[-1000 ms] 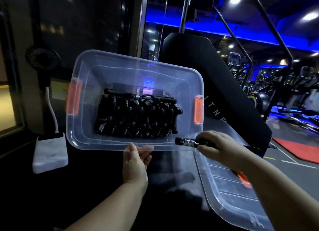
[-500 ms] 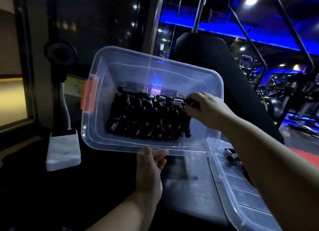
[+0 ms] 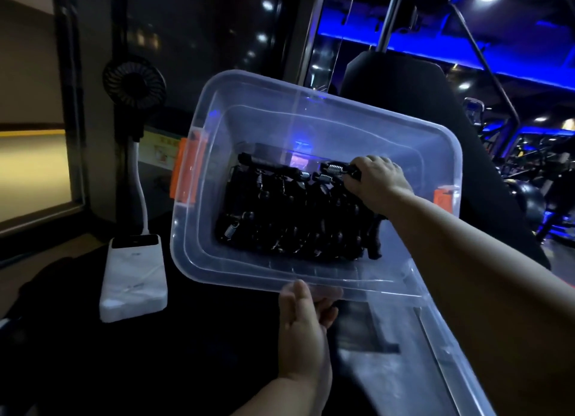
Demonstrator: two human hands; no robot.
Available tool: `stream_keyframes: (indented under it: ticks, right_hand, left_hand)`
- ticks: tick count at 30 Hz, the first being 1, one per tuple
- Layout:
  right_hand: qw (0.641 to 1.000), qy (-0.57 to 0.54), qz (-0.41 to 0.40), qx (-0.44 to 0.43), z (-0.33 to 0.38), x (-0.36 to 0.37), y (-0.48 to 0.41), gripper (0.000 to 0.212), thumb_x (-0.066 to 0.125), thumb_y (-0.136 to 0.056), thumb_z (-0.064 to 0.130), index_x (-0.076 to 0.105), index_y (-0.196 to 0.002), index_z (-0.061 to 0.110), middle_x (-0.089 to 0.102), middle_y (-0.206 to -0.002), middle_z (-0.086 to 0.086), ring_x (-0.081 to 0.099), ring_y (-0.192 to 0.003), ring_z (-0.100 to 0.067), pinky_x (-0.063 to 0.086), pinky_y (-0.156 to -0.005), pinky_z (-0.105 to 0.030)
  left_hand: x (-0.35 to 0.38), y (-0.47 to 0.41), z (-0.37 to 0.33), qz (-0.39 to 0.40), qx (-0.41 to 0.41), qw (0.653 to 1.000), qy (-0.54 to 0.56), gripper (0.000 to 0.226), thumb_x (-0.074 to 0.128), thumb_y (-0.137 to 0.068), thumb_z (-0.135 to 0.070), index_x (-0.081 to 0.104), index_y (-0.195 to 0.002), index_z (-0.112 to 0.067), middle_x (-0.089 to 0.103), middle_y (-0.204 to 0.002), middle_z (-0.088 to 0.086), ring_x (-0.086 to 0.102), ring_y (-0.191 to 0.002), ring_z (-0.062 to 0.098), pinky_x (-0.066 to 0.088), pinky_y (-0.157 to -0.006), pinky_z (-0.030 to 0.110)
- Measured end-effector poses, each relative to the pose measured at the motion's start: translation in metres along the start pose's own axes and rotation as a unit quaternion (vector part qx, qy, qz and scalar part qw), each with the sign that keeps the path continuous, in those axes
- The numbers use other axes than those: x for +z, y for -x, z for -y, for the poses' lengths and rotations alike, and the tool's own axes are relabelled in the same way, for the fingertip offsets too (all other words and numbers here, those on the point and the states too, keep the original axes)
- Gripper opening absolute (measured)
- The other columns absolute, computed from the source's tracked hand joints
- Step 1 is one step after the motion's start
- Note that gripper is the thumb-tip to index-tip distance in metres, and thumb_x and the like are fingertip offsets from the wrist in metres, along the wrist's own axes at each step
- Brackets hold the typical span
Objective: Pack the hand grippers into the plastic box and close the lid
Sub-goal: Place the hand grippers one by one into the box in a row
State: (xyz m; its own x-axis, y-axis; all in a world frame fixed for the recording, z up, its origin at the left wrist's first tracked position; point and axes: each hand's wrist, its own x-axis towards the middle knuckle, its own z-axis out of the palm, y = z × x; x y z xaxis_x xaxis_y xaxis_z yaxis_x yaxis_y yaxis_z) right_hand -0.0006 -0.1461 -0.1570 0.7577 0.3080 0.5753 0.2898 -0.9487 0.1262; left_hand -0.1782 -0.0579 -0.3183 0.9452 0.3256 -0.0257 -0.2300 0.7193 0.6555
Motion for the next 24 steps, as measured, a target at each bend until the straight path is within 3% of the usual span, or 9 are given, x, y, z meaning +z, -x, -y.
stream_keyframes:
  ticks: [7,13,20,24]
  right_hand:
    - [0.998,-0.060,0.026,0.026,0.002,0.025,-0.020,0.041,0.051,-0.092,0.044,0.059,-0.117,0.013,0.059,-0.118,-0.016,0.048,-0.116,-0.036,0.036,-0.097,-0.041]
    - [0.990,-0.108,0.050,0.073,0.007,0.041,-0.034,0.055,0.051,-0.088,0.059,0.051,-0.122,0.016,0.051,-0.129,-0.015,0.042,-0.124,-0.035,0.029,-0.104,-0.040]
    - [0.993,-0.063,-0.033,0.098,0.014,0.043,-0.024,0.065,0.047,-0.082,0.069,0.045,-0.123,0.018,0.046,-0.132,-0.013,0.034,-0.128,-0.033,0.019,-0.110,-0.041]
    - [0.984,-0.103,-0.071,0.130,0.024,0.030,-0.004,0.065,0.039,-0.083,0.072,0.043,-0.124,0.021,0.040,-0.135,-0.011,0.026,-0.132,-0.030,0.017,-0.109,-0.046]
  left_hand:
    - [-0.003,-0.003,0.003,-0.005,-0.017,1.000,-0.013,0.025,0.037,-0.098,-0.033,0.053,-0.097,-0.013,0.072,-0.089,0.012,0.070,-0.085,0.021,0.045,-0.073,0.031]
    - [-0.003,-0.006,0.006,0.003,-0.005,1.000,-0.030,0.032,0.036,-0.097,-0.035,0.053,-0.107,-0.009,0.073,-0.090,0.010,0.070,-0.085,0.019,0.047,-0.074,0.032]
    - [-0.001,-0.006,0.004,-0.008,-0.011,1.000,-0.015,0.029,0.038,-0.098,-0.031,0.050,-0.108,-0.007,0.071,-0.093,0.017,0.069,-0.084,0.022,0.049,-0.071,0.030]
    - [-0.004,-0.006,0.004,-0.004,-0.010,1.000,-0.027,0.030,0.036,-0.099,-0.032,0.051,-0.107,-0.007,0.070,-0.094,0.017,0.069,-0.086,0.021,0.049,-0.071,0.028]
